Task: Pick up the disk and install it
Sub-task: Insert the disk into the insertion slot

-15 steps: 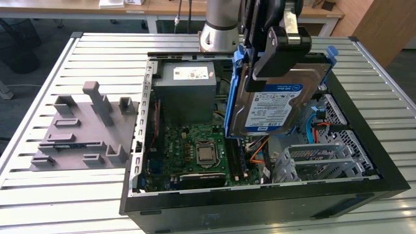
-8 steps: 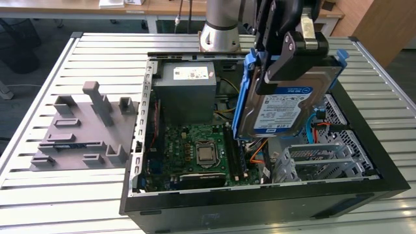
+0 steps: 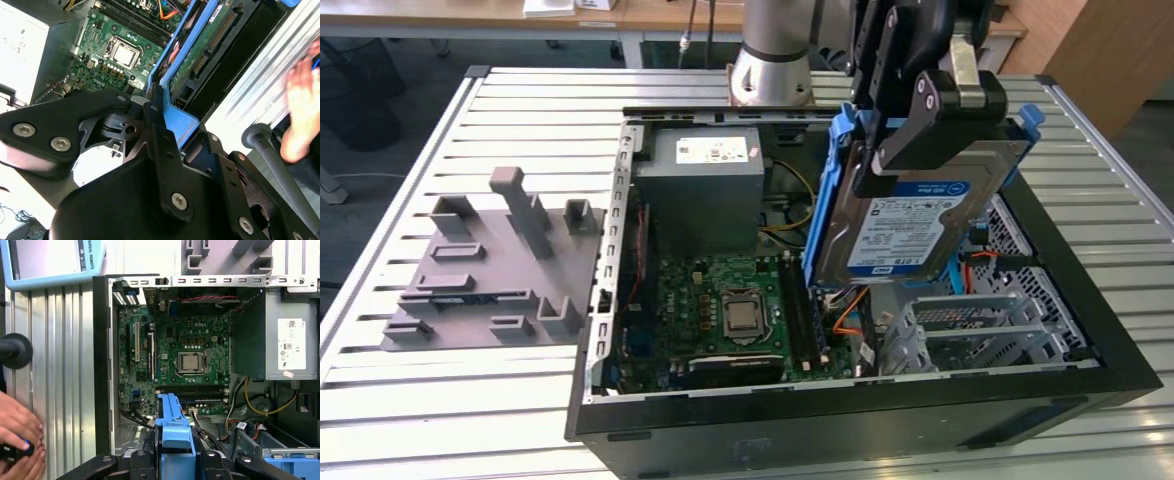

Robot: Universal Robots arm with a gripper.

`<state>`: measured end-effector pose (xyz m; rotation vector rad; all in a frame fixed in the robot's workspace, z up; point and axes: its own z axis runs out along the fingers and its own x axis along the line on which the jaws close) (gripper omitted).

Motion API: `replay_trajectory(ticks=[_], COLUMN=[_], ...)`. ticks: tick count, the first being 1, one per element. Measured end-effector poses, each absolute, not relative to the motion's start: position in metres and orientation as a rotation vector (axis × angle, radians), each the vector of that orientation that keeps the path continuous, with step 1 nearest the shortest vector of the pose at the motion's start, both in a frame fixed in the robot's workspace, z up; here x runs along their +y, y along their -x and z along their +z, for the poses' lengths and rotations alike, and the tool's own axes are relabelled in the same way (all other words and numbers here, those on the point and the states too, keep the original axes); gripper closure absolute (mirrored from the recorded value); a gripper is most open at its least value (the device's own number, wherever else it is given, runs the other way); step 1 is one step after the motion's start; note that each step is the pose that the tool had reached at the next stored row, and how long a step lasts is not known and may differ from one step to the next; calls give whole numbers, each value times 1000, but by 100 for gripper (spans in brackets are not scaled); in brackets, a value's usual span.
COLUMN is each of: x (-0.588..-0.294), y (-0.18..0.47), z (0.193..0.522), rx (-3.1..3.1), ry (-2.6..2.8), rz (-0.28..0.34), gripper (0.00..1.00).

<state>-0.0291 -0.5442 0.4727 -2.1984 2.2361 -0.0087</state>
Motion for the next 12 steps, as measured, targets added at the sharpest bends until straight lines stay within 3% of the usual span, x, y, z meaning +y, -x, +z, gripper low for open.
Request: replay_trajectory(ticks=[12], x=[-545], y=[29], z=[472], rx=[2236], ry=[2199], rz=[-9], gripper=[64])
